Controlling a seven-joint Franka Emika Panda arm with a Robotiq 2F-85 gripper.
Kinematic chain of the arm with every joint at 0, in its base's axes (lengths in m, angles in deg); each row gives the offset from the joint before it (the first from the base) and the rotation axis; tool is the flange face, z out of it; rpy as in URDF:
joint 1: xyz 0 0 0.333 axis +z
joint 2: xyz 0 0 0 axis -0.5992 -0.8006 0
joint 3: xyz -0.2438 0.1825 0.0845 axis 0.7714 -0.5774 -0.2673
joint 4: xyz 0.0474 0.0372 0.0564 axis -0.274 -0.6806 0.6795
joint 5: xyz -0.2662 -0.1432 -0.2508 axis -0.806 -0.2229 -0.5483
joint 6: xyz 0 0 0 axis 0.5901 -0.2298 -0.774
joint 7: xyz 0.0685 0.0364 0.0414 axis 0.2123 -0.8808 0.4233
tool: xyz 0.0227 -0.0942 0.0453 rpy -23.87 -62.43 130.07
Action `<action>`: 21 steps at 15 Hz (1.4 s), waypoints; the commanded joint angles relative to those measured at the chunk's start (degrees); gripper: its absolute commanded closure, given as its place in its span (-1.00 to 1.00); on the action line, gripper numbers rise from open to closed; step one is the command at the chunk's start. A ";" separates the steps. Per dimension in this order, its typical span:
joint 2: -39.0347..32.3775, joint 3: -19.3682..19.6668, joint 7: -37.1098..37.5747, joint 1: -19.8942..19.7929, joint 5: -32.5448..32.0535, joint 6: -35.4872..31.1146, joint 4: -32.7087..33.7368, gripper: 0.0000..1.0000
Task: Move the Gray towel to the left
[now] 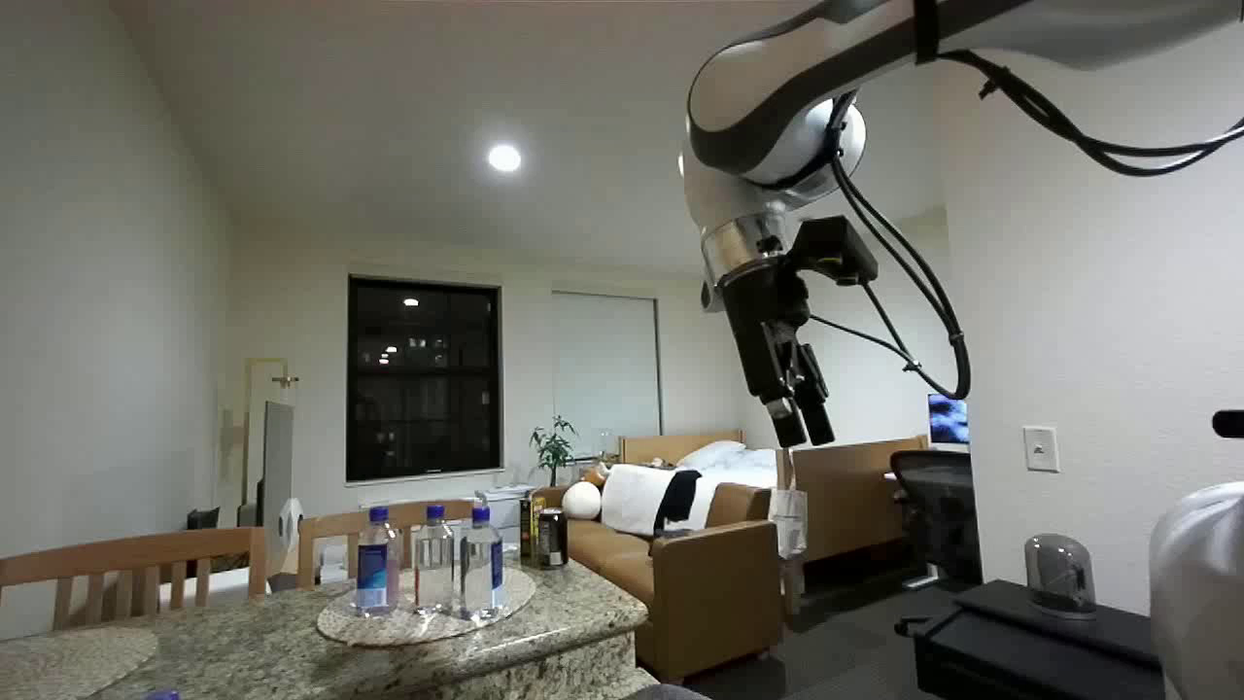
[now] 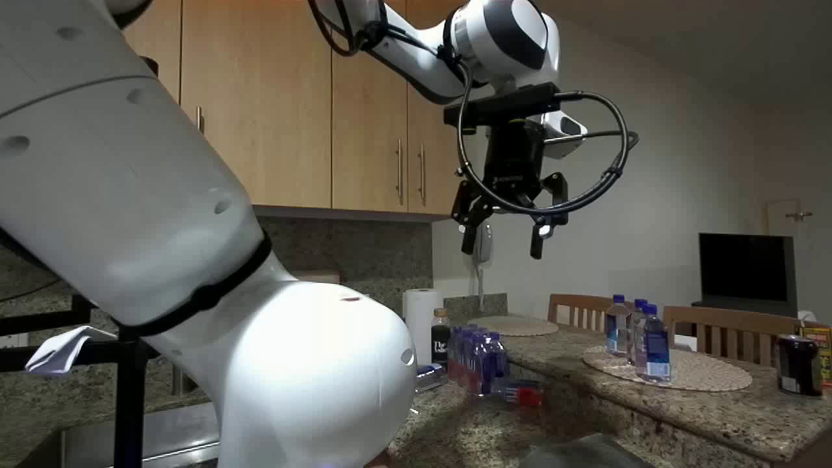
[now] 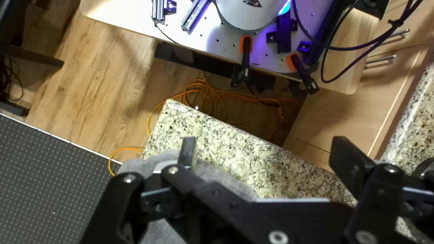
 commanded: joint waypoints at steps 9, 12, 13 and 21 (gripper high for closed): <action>-0.56 -0.06 -1.27 -0.43 -0.44 -2.02 -0.58 -1.00; -1.17 -0.01 -1.48 -0.01 0.66 -4.89 -1.41 -1.00; -1.13 -0.11 -0.99 -0.07 1.00 -6.68 -1.97 -1.00; -1.87 -3.25 2.88 1.37 6.92 -21.38 -10.24 -1.00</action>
